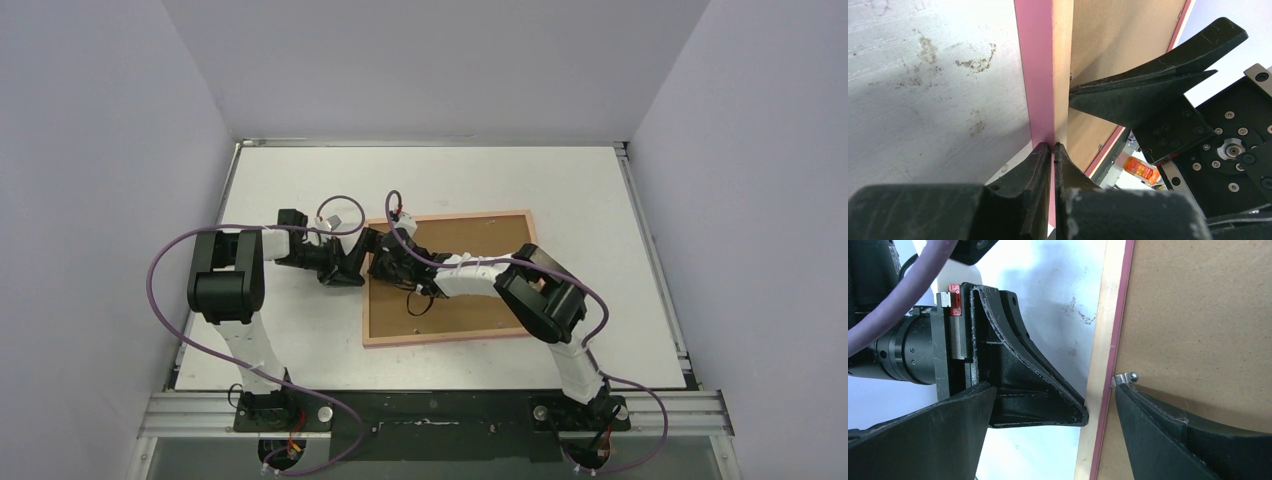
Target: Put the photo into the frame
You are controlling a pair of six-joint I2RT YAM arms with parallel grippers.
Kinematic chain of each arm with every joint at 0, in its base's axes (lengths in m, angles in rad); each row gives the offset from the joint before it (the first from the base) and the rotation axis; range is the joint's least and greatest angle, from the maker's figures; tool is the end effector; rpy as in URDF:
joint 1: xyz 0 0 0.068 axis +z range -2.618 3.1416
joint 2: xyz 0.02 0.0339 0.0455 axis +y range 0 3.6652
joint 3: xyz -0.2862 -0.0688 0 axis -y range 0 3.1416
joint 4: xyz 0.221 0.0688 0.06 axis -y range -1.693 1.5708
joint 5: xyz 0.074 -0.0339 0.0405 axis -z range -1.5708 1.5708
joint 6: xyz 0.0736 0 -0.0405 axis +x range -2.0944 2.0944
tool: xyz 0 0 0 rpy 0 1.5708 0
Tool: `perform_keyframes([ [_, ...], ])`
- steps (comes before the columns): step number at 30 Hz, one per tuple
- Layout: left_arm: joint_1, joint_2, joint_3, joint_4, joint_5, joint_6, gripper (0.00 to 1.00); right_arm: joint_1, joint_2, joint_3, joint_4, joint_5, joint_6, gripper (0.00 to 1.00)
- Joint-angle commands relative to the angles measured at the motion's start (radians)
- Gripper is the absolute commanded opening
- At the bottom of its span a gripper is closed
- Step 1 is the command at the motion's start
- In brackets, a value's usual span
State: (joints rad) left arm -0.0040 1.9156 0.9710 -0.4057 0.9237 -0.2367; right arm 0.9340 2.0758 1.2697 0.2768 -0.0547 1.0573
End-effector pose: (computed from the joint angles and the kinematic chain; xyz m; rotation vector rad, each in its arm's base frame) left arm 0.3205 -0.0600 0.1234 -0.1668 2.7177 -1.3796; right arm 0.2834 0.3900 0.1716 0.1084 2.3579 1.1710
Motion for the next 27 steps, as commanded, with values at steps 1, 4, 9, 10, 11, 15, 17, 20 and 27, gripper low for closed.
perform_keyframes([
  [1, -0.004, 0.023, -0.012, 0.013, -0.102, 0.032, 0.03, 0.015, 0.034, 0.043, -0.008, 0.018, 0.016, 0.94],
  [4, -0.004, 0.023, -0.012, 0.007, -0.105, 0.039, 0.02, 0.018, 0.045, 0.054, -0.007, 0.021, 0.017, 0.94],
  [9, -0.002, 0.021, -0.015, 0.004, -0.105, 0.048, 0.02, 0.021, 0.05, 0.061, -0.004, 0.032, 0.015, 0.94],
  [10, -0.002, 0.02, -0.015, 0.003, -0.105, 0.048, 0.02, 0.021, 0.05, 0.062, -0.004, 0.033, 0.014, 0.94],
  [11, -0.001, 0.021, -0.015, 0.003, -0.104, 0.048, 0.02, 0.02, 0.048, 0.062, -0.004, 0.037, 0.011, 0.94],
  [15, -0.001, 0.02, -0.011, 0.0, -0.1, 0.05, 0.02, 0.022, 0.025, 0.06, -0.008, 0.03, -0.006, 0.94],
  [17, -0.001, 0.016, -0.007, -0.006, -0.097, 0.048, 0.02, 0.022, -0.01, 0.044, -0.012, 0.017, -0.027, 0.93],
  [20, 0.042, 0.003, 0.003, -0.019, -0.072, 0.043, 0.02, 0.022, -0.095, 0.001, -0.054, -0.008, -0.078, 0.9],
  [27, 0.098, -0.043, 0.066, -0.089, -0.024, 0.059, 0.17, 0.015, -0.34, -0.166, -0.198, -0.009, -0.151, 0.9],
])
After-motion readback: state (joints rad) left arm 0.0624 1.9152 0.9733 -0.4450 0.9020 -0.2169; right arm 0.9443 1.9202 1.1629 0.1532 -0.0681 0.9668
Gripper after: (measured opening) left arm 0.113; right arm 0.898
